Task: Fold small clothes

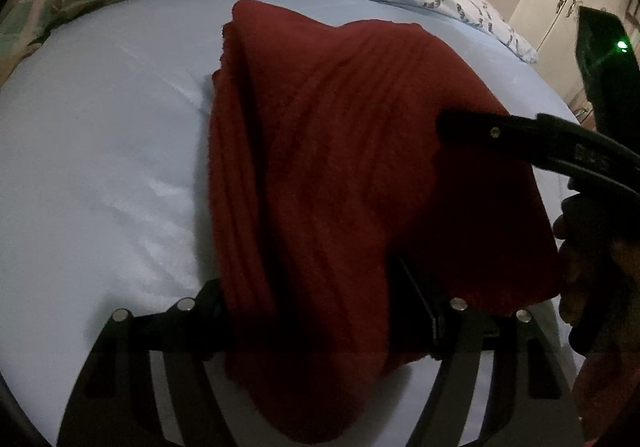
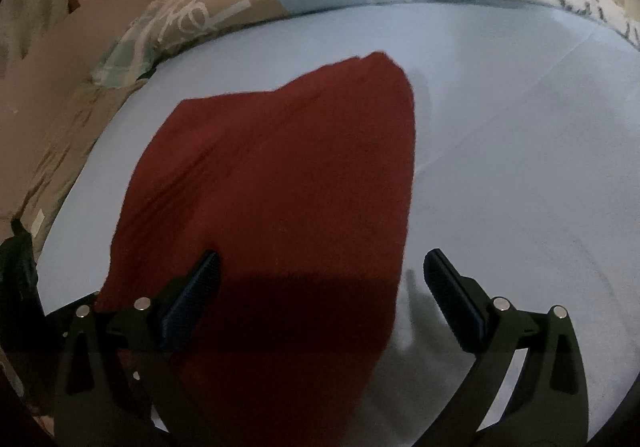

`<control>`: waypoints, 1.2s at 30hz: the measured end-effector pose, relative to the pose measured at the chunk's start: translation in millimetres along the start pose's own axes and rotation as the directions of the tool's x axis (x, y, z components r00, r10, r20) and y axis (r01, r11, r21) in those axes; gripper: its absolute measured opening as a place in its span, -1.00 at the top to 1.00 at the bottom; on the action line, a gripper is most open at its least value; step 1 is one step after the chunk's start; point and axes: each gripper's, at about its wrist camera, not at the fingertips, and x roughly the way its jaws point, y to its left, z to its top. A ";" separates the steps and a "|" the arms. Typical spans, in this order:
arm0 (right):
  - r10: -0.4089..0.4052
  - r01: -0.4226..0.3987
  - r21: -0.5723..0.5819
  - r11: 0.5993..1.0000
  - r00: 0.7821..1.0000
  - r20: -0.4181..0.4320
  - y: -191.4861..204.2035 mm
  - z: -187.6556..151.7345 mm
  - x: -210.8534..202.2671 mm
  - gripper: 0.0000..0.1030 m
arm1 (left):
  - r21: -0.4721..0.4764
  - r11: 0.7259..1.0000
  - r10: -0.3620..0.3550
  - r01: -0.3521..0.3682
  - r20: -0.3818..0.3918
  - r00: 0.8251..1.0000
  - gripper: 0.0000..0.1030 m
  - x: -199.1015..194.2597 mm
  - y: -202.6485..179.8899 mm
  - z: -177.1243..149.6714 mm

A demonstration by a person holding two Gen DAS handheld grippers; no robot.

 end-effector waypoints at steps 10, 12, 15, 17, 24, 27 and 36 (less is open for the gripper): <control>0.022 -0.023 -0.061 0.998 1.000 -0.018 7.9 1.2 -2.8 -0.20 | 0.034 0.998 0.047 -0.047 0.011 0.999 0.11 -5.7 -13.8 4.6; 0.008 -0.009 -0.099 0.995 1.000 -0.008 12.7 0.5 -5.5 -0.07 | 0.040 0.998 0.050 -0.051 0.022 0.998 0.24 -7.9 -15.7 5.5; 0.006 -0.004 -0.131 0.991 1.000 0.011 18.3 1.5 -12.7 0.05 | 0.043 0.998 0.048 -0.050 0.030 0.998 0.35 -11.6 -15.7 7.0; -0.002 0.007 -0.172 0.985 1.000 0.030 23.8 2.1 -21.7 0.08 | 0.035 0.998 0.052 -0.053 0.037 0.998 0.38 -16.7 -17.9 8.0; 0.016 0.011 -0.242 0.970 0.994 0.107 15.8 -17.2 -84.7 0.13 | 0.068 0.996 0.054 -0.059 0.077 0.996 0.41 -50.2 -69.2 -6.1; 0.013 0.016 -0.241 0.970 0.993 0.119 -6.8 -37.9 -118.3 0.12 | 0.067 0.997 0.028 -0.034 0.083 0.996 0.41 -66.5 -100.6 -21.4; -0.036 0.045 -0.207 0.977 0.998 0.047 -83.6 -100.0 -142.0 0.10 | 0.139 0.989 0.044 -0.052 0.061 0.997 0.39 -44.9 -190.3 -75.1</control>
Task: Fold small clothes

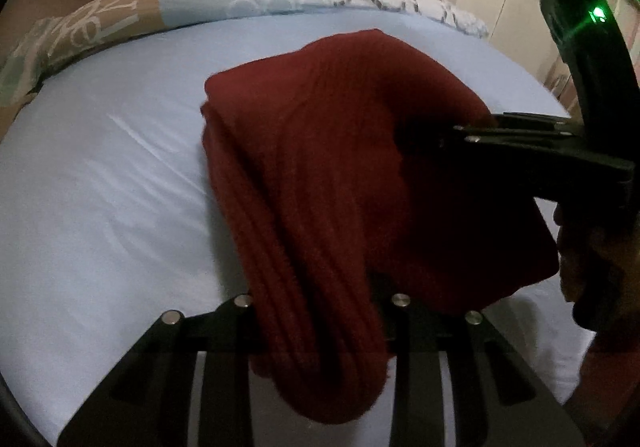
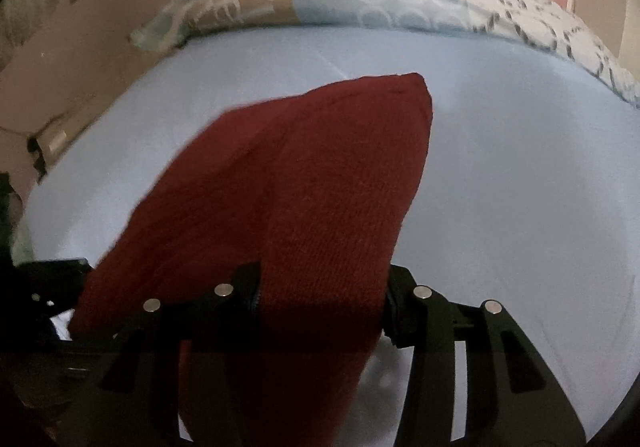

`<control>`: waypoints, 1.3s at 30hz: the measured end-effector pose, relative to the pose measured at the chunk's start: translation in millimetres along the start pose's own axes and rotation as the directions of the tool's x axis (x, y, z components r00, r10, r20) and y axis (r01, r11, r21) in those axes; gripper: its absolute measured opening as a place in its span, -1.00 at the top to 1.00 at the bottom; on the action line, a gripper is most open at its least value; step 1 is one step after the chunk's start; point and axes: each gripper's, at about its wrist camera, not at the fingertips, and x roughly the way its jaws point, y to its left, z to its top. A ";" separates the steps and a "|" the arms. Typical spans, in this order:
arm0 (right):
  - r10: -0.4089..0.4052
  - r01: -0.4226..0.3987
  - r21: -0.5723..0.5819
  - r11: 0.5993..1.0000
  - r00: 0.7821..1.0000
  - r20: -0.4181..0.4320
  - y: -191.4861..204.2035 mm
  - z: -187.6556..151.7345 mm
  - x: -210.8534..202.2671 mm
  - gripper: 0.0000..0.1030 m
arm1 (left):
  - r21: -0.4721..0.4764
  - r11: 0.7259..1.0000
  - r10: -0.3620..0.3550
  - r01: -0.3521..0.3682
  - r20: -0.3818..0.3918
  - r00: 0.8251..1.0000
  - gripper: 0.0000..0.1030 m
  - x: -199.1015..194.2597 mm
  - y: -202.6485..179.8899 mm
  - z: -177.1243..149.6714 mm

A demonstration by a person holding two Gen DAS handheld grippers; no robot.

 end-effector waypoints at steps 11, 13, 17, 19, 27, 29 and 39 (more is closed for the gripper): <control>-0.045 0.044 0.010 0.999 0.996 0.083 2.8 -25.5 -26.3 -0.94 | 0.012 1.000 -0.003 0.002 0.097 0.995 -0.64 -16.1 13.5 -16.3; -0.050 0.049 0.005 0.999 0.993 0.110 8.8 -31.5 -43.1 -0.94 | 0.006 1.000 -0.019 0.018 0.141 0.990 -0.68 -37.3 17.9 -20.2; -0.212 0.215 -0.008 0.977 0.969 0.124 24.1 -56.6 -62.4 -0.94 | -0.002 0.998 0.062 -0.063 0.202 0.977 -0.83 -58.8 26.7 -22.2; -0.295 0.300 -0.024 0.954 0.948 0.120 29.5 -67.7 -61.3 -0.94 | -0.007 0.996 0.094 -0.094 0.188 0.978 -0.83 -54.1 32.5 -21.3; -0.413 0.413 -0.007 0.911 0.910 0.030 17.7 -97.4 -32.7 -0.94 | 0.034 0.966 0.250 -0.255 0.097 0.963 -0.86 0.2 51.9 -39.6; -0.400 0.400 0.012 0.916 0.916 0.012 13.0 -102.5 -25.4 -0.94 | 0.013 0.971 0.235 -0.237 0.086 0.968 -0.87 8.4 60.5 -44.0; -0.339 0.336 0.072 0.939 0.940 0.044 16.5 -101.6 -47.4 -0.94 | -0.044 0.991 0.132 -0.128 0.087 0.987 -0.88 -12.0 69.4 -40.7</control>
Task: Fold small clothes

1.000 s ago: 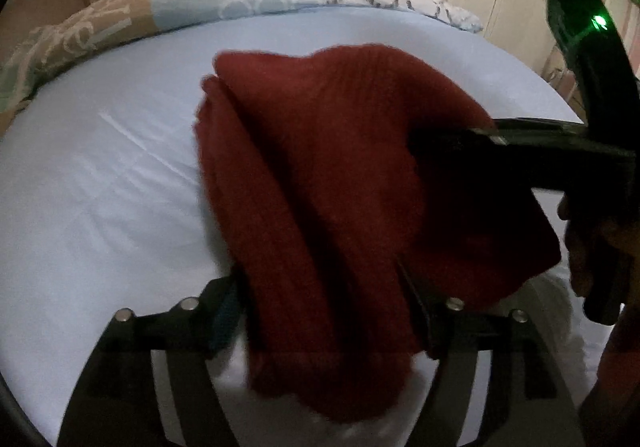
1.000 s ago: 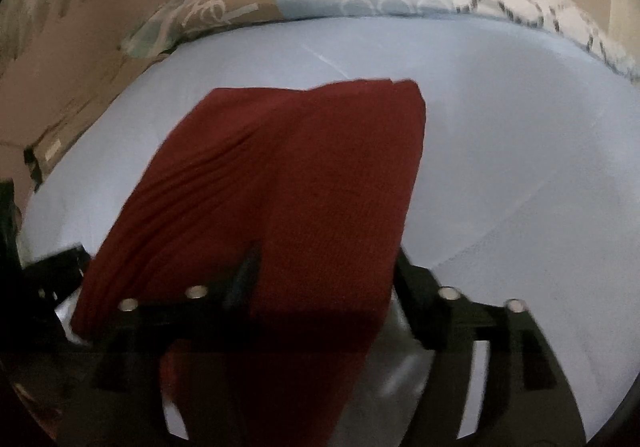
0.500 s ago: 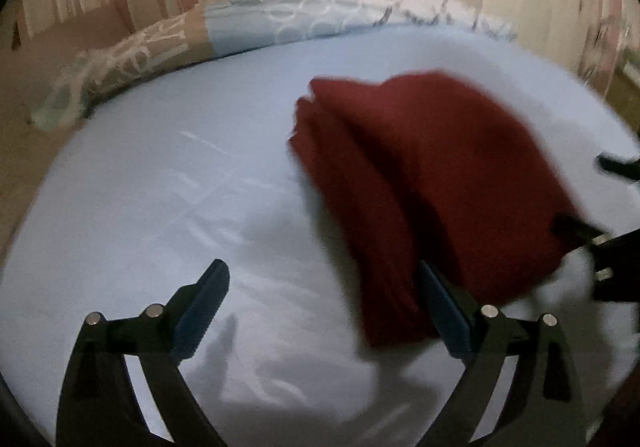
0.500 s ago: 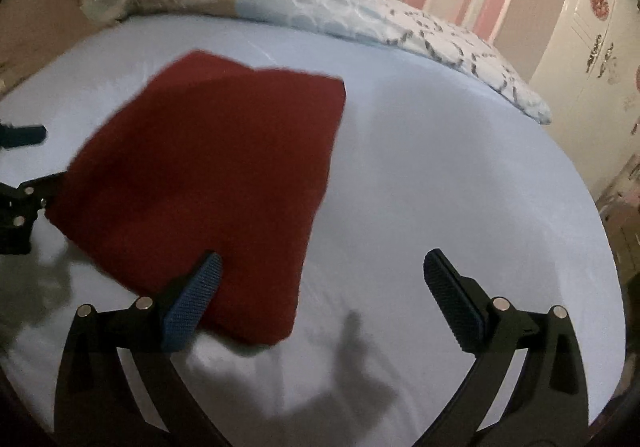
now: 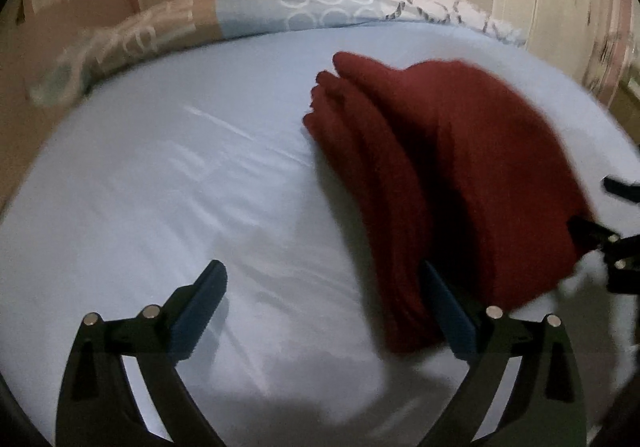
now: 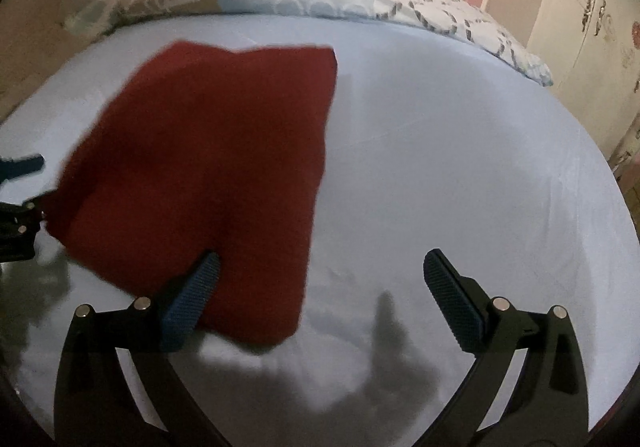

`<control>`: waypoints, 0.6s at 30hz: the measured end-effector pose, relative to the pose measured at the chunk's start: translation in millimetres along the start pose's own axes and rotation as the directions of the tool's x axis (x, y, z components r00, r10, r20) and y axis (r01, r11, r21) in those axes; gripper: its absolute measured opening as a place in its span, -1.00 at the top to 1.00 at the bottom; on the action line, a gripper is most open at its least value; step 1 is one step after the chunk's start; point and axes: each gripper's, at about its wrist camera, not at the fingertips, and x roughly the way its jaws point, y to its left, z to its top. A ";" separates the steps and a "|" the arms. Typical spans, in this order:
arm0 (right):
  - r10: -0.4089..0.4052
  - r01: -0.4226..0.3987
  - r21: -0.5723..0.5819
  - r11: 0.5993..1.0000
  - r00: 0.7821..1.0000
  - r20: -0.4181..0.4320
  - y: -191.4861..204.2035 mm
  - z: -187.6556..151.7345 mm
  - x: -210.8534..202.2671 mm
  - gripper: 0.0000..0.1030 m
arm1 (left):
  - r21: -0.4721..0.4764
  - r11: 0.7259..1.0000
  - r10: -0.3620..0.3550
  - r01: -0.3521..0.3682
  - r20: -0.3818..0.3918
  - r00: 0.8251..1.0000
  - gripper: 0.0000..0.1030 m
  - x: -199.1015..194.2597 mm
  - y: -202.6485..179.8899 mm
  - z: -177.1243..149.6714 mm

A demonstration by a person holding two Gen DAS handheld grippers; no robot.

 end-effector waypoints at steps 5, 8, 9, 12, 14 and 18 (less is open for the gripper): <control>0.087 -0.090 0.060 0.994 0.995 0.054 5.4 23.7 -53.7 -0.94 | -0.040 0.999 0.002 -0.001 0.014 1.000 -0.96 -53.4 3.5 8.1; 0.080 -0.085 0.062 0.994 0.994 0.080 13.5 33.4 -80.6 -0.94 | -0.053 0.997 0.051 -0.049 0.041 0.998 -0.96 -87.3 8.6 12.1; 0.071 -0.077 0.062 0.995 0.993 0.094 17.0 36.1 -91.3 -0.94 | -0.065 0.996 0.063 -0.060 0.052 0.997 -0.96 -99.1 10.8 13.4; 0.051 -0.060 0.063 0.996 0.989 0.141 27.0 36.7 -119.9 -0.94 | -0.091 0.992 0.096 -0.087 0.103 0.990 -0.96 -135.4 15.7 15.9; 0.047 -0.059 0.071 0.996 0.984 0.170 31.5 33.3 -133.6 -0.94 | -0.111 0.988 0.123 -0.108 0.139 0.983 -0.96 -156.6 18.1 15.8; 0.030 -0.047 0.075 0.996 0.977 0.211 37.7 18.9 -145.8 -0.94 | -0.160 0.984 0.103 -0.077 0.163 0.981 -0.96 -177.0 23.2 9.3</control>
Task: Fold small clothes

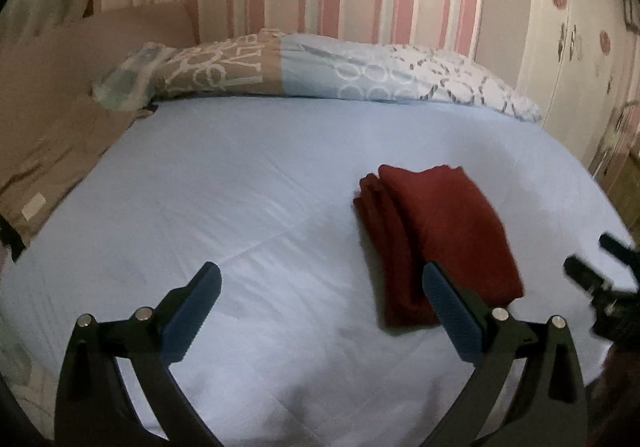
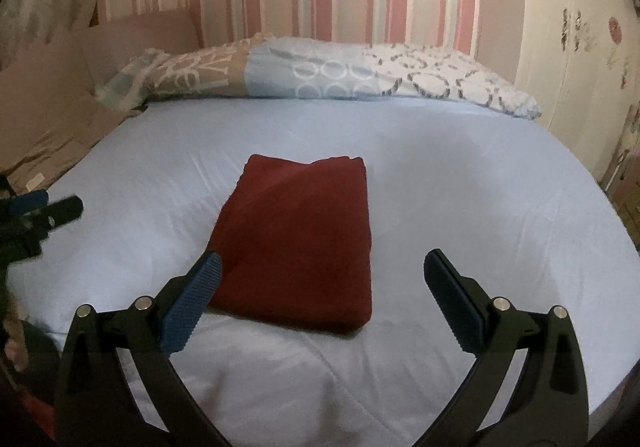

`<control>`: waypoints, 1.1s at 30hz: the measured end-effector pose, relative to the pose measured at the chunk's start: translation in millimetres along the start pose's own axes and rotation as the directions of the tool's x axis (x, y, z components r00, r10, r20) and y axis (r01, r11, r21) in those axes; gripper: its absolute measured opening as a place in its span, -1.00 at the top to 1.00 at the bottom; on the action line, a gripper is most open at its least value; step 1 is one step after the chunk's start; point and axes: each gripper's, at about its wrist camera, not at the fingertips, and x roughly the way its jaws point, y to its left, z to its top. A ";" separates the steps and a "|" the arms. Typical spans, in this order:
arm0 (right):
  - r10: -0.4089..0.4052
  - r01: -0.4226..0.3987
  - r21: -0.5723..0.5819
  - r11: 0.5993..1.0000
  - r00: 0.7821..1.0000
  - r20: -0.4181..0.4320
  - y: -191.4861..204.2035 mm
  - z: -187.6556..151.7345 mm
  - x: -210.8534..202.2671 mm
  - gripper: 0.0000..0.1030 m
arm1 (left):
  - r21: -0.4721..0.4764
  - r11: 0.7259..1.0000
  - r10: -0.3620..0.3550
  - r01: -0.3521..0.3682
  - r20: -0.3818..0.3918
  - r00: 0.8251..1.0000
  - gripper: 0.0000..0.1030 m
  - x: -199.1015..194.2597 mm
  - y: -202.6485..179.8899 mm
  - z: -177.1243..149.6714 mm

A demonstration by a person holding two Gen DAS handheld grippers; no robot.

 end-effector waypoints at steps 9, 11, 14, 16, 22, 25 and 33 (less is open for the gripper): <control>-0.065 0.065 0.022 0.998 0.998 0.015 12.4 -11.5 -21.2 -0.94 | 0.059 0.996 0.071 -0.071 -0.005 0.997 -0.96 -5.7 -9.5 -11.6; -0.057 0.057 0.031 0.998 0.998 0.026 13.5 -8.7 -27.0 -0.94 | 0.064 0.997 0.050 -0.051 0.010 0.999 -0.96 -10.3 -14.6 -13.4; -0.069 0.068 0.034 0.997 0.997 0.040 13.1 -5.8 -32.9 -0.94 | 0.069 0.997 0.029 -0.031 0.029 0.999 -0.96 -16.8 -17.2 -13.4; -0.065 0.063 0.046 0.997 0.996 0.056 13.2 -1.1 -38.6 -0.94 | 0.076 0.996 0.034 -0.038 0.049 0.998 -0.96 -21.5 -20.3 -12.9; -0.083 0.079 0.056 0.995 0.993 0.084 17.3 7.0 -52.6 -0.94 | 0.102 0.993 0.047 -0.056 0.088 0.995 -0.96 -32.9 -31.3 -14.0; -0.081 0.073 0.073 0.995 0.992 0.101 17.3 9.2 -60.3 -0.94 | 0.093 0.994 0.051 -0.059 0.082 0.995 -0.96 -34.3 -29.9 -13.8; -0.101 0.091 0.077 0.993 0.987 0.129 17.8 9.7 -71.9 -0.94 | 0.065 0.996 0.050 -0.057 0.095 0.994 -0.96 -38.8 -22.1 -11.2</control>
